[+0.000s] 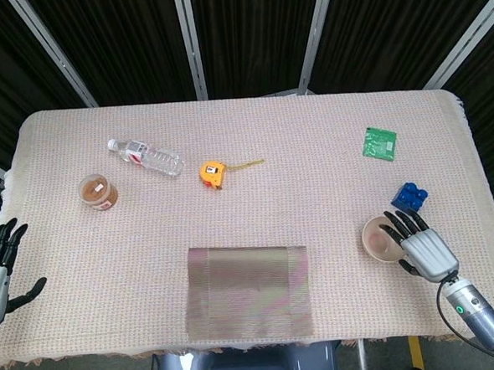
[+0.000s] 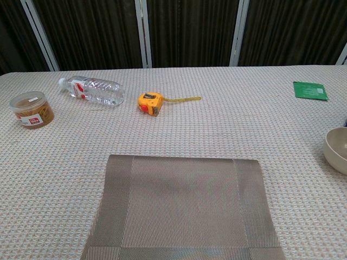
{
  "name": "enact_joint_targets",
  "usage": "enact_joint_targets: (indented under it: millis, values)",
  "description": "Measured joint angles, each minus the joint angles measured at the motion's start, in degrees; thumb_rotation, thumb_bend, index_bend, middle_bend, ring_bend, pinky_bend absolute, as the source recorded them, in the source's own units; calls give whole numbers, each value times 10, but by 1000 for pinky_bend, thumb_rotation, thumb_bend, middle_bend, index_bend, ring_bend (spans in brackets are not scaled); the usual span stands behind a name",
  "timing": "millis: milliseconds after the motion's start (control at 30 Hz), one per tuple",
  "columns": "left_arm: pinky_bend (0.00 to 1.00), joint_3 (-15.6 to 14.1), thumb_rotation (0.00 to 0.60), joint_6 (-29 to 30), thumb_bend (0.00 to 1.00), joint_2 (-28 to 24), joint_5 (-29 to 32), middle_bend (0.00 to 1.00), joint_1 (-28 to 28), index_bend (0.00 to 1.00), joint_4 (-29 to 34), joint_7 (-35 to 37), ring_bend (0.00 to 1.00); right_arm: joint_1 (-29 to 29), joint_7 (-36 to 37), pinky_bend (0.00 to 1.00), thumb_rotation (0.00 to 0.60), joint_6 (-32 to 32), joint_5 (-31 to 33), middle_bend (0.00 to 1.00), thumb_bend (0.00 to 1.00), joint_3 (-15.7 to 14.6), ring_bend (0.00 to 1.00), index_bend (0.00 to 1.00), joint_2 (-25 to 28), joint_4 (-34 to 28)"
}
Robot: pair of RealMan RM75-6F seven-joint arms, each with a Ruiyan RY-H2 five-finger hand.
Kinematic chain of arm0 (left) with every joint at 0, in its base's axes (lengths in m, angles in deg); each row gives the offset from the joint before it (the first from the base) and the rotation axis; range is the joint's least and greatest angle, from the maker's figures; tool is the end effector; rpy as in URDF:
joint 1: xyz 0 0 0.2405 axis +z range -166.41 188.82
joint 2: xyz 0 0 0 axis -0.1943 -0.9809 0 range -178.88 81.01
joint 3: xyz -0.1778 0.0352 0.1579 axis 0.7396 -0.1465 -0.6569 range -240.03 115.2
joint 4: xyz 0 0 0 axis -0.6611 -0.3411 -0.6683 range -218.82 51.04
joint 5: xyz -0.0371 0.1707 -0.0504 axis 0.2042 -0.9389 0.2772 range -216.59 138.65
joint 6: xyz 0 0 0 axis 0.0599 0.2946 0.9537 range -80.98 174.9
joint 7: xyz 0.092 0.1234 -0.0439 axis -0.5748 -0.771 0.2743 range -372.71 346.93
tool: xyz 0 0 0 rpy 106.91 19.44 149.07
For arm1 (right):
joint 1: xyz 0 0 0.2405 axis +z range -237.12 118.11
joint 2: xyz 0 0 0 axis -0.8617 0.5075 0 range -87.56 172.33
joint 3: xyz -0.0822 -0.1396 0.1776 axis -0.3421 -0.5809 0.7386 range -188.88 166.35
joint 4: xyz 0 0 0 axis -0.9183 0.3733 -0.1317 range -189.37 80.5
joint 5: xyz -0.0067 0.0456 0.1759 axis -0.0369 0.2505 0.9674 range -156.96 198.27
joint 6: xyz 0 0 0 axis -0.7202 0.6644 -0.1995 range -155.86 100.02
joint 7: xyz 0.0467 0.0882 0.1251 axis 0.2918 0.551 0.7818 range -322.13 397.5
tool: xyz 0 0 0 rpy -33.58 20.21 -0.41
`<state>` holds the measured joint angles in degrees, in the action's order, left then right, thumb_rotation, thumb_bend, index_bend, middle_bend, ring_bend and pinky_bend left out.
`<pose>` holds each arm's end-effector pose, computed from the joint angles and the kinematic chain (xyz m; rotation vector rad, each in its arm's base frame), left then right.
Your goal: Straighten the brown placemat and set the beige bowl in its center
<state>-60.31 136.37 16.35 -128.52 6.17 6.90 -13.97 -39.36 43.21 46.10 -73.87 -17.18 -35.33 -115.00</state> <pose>-0.2757 0.1916 0.1793 -1.4101 -0.8099 -0.9615 -0.3107 -0.2543 0.1007 1.8770 -0.6871 0.7178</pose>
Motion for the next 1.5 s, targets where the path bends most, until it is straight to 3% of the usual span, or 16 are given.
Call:
enact_joint_targets:
  millis: [267, 433, 600, 767, 933, 1233, 1500]
  values:
    - [0, -12, 600, 10, 247, -2, -35, 0, 1, 0, 5, 0, 0, -21, -8, 0, 600, 58, -11, 0, 151, 2, 0, 0, 47, -93]
    - [0, -32, 600, 9, 248, 6, -106, 0, -12, 2, -15, 15, 0, -43, 7, 0, 600, 136, -15, 0, 131, 15, 0, 0, 89, -186]
    - [0, -60, 600, 3, 305, 43, -205, 0, -42, 149, -77, 31, 0, -67, 17, 0, 600, 174, -6, 0, 53, 38, 0, 0, 116, -240]
    - [0, -85, 600, -14, 434, 102, -280, 0, -77, 274, -131, 27, 0, -81, -8, 0, 600, 188, 2, 0, 48, 50, 0, 0, 109, -244]
    - [0, -104, 600, -57, 473, 153, -326, 0, -117, 308, -156, 8, 0, -87, -13, 0, 600, 188, 4, 0, 48, 56, 0, 0, 100, -240]
    - [0, -126, 600, -130, 477, 206, -345, 0, -155, 321, -185, -29, 0, -85, 23, 0, 600, 168, 8, 0, 48, 58, 0, 0, 102, -236]
    - [0, -146, 600, -152, 476, 243, -345, 0, -169, 315, -217, -30, 0, -87, 34, 0, 600, 163, 10, 0, 48, 66, 0, 0, 102, -228]
